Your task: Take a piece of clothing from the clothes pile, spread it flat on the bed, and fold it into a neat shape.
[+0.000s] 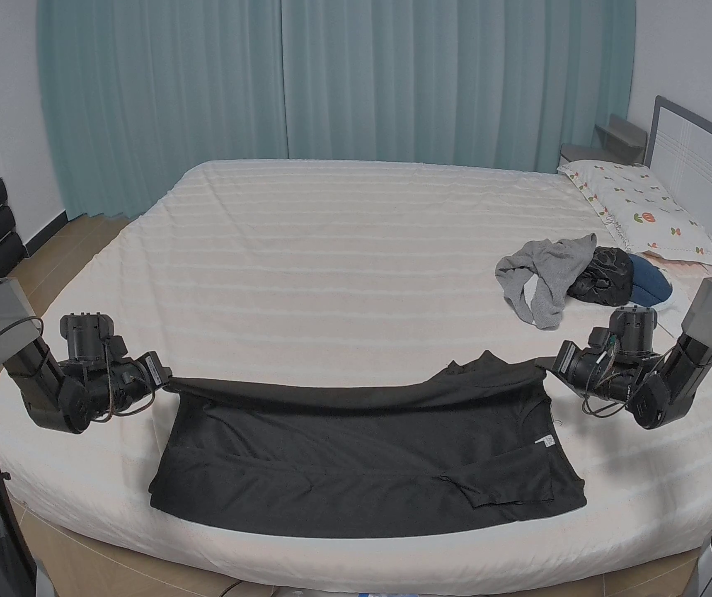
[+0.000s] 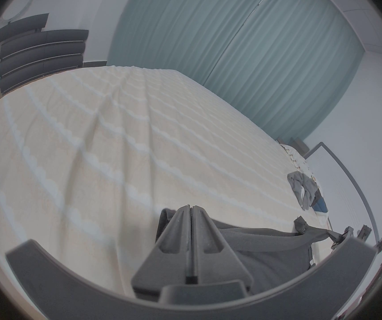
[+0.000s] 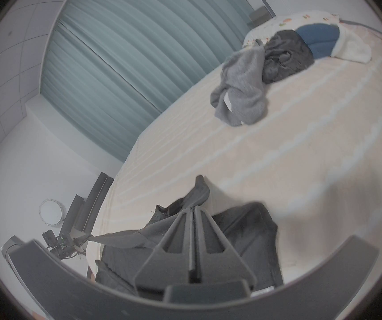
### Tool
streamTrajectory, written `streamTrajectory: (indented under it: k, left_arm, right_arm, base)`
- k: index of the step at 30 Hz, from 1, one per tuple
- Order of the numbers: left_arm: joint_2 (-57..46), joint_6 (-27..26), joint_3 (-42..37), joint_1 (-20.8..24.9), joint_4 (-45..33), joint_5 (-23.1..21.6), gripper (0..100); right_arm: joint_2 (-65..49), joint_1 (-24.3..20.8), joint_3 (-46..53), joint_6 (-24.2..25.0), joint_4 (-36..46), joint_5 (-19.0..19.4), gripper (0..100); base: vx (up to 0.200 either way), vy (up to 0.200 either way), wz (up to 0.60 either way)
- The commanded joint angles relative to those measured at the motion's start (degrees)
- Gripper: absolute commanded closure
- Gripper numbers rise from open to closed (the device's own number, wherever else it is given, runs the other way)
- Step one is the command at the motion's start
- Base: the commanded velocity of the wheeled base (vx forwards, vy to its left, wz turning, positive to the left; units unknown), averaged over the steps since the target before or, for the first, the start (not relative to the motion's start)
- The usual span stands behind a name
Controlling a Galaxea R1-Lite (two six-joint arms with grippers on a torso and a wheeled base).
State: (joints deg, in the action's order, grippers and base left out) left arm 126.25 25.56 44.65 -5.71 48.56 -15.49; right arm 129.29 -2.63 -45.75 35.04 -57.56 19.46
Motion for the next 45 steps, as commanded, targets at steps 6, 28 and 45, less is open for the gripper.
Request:
streamTrajectory:
  k: [6, 28, 45]
  left_arm:
    - [-0.8, -3.1, -9.0, -0.4, 2.7, -0.4, 100]
    - [1.1, -3.5, -20.0, -2.2, 11.0, -3.7, 100]
    - [4.3, -5.1, -20.7, -1.9, 14.2, -3.5, 0]
  right_arm:
    - [-1.5, 1.9, 11.2, -4.6, -2.6, 4.6, 100]
    - [2.4, 4.0, 23.8, -15.4, -8.7, 6.2, 100]
    - [0.9, 3.9, 22.6, -14.2, -11.4, 6.2, 0]
  base:
    - [0.0, 0.0, 0.0]
    - [0.0, 0.0, 0.0]
    - [0.0, 0.0, 0.0]
